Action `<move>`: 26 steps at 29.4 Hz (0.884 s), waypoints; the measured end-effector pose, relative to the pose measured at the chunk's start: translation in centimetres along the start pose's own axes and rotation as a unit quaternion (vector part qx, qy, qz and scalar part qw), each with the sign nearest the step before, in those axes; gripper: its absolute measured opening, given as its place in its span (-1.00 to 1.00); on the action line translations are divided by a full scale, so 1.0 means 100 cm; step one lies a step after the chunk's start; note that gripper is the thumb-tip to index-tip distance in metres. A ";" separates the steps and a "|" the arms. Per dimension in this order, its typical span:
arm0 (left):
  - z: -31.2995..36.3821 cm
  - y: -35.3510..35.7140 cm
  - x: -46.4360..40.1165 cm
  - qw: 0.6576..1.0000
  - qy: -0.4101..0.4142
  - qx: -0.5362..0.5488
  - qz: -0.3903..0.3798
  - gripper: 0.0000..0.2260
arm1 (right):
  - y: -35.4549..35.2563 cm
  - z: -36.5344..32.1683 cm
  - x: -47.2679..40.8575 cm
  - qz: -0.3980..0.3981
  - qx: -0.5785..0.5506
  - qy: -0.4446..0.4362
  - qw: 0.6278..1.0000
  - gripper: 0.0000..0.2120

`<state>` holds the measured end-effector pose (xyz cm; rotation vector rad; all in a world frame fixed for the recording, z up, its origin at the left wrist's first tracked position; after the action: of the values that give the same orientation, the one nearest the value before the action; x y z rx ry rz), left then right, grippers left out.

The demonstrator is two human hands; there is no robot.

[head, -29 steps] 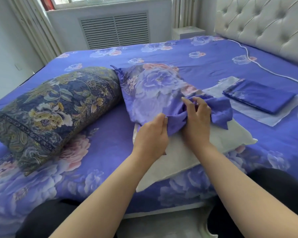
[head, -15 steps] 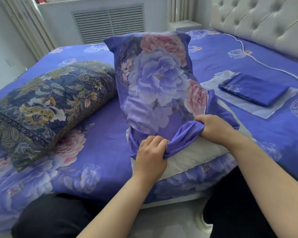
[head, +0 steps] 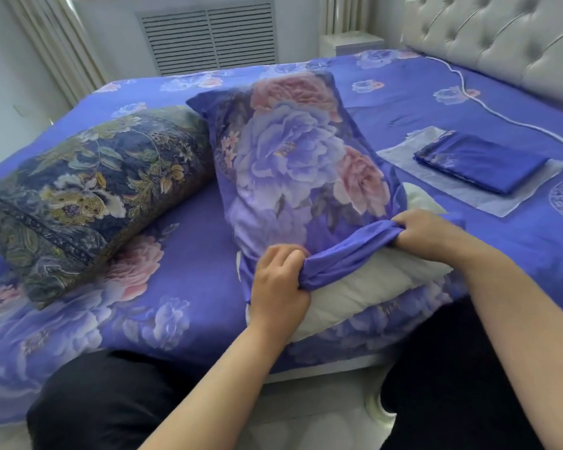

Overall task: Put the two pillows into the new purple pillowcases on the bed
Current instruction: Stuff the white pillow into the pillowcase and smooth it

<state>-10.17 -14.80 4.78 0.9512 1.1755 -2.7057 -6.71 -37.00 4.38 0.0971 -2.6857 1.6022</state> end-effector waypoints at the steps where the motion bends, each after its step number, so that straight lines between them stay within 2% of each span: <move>1: 0.001 0.002 -0.001 0.998 -0.017 0.049 -0.024 -0.82 | -0.005 0.006 0.002 -0.010 0.033 0.010 0.999 -0.79; 3: -0.004 0.016 0.001 0.987 -0.072 0.098 -0.104 -0.85 | -0.001 0.019 0.004 -0.033 0.042 0.035 0.998 -0.82; 4: -0.004 0.024 0.004 0.984 -0.083 0.083 -0.135 -0.93 | 0.000 0.024 0.006 -0.022 0.024 0.038 0.999 -0.84; 6: 0.002 0.033 0.008 0.987 -0.050 -0.001 -0.152 -0.89 | -0.005 0.026 0.006 0.074 0.001 0.008 0.997 -0.82; 8: 0.008 0.039 0.011 0.987 -0.007 -0.064 -0.148 -0.85 | -0.021 0.024 0.014 0.214 -0.009 -0.013 0.977 -0.65; 9: 0.009 0.040 0.012 0.986 -0.004 -0.075 -0.146 -0.81 | -0.025 0.023 0.017 0.255 -0.025 -0.016 0.966 -0.60; 10: 0.008 0.040 0.012 0.987 -0.007 -0.078 -0.141 -0.79 | -0.025 0.020 0.017 0.264 -0.057 -0.018 0.963 -0.56; 12: 0.005 0.039 0.010 0.987 -0.018 -0.077 -0.139 -0.79 | -0.015 0.018 0.011 0.220 -0.192 -0.018 0.956 -0.55; 13: 0.004 0.039 0.010 0.987 -0.020 -0.072 -0.142 -0.79 | -0.012 0.020 0.009 0.209 -0.297 -0.007 0.932 -0.57; 14: 0.003 0.038 0.009 0.987 -0.023 -0.067 -0.147 -0.79 | -0.015 0.027 0.010 0.235 -0.408 0.012 0.882 -0.57; 16: 0.002 0.039 0.010 0.984 -0.029 -0.075 -0.161 -0.77 | -0.028 0.064 0.028 0.395 -0.547 0.103 0.731 -0.55; 17: 0.002 0.040 0.011 0.983 -0.026 -0.081 -0.164 -0.77 | -0.034 0.083 0.040 0.461 -0.533 0.148 0.694 -0.59; 18: 0.003 0.040 0.012 0.983 -0.023 -0.085 -0.162 -0.78 | -0.042 0.092 0.045 0.485 -0.477 0.176 0.711 -0.66; 19: 0.004 0.040 0.013 0.983 -0.020 -0.089 -0.159 -0.80 | -0.049 0.091 0.040 0.457 -0.401 0.192 0.770 -0.71; 21: 0.007 0.041 0.015 0.984 -0.007 -0.098 -0.150 -0.79 | -0.038 0.074 0.011 0.298 -0.234 0.172 0.909 -0.59; 22: 0.009 0.041 0.016 0.985 0.002 -0.101 -0.143 -0.77 | -0.030 0.064 -0.001 0.235 -0.181 0.144 0.944 -0.56; 23: 0.010 0.041 0.016 0.986 0.009 -0.102 -0.134 -0.76 | -0.028 0.052 -0.005 0.216 -0.154 0.109 0.958 -0.58; 24: 0.008 0.040 0.016 0.987 0.009 -0.098 -0.130 -0.76 | -0.036 0.040 -0.002 0.236 -0.134 0.077 0.959 -0.61; 26: 0.002 0.036 0.015 0.989 0.000 -0.094 -0.113 -0.78 | -0.062 0.049 0.019 0.338 -0.089 0.070 0.934 -0.68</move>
<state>-10.55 -17.24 1.70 0.8374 1.5964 -2.6920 -8.14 -44.34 7.60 -1.0029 -2.8881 1.3691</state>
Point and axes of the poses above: each hand's wrist, its own x-axis away from the middle knuckle, its own y-axis out of the palm, z = x × y, the point moved 10 cm from there along -x, towards the middle knuckle, and after that the axes turned 5 degrees about -y, right-handed, at the moved point
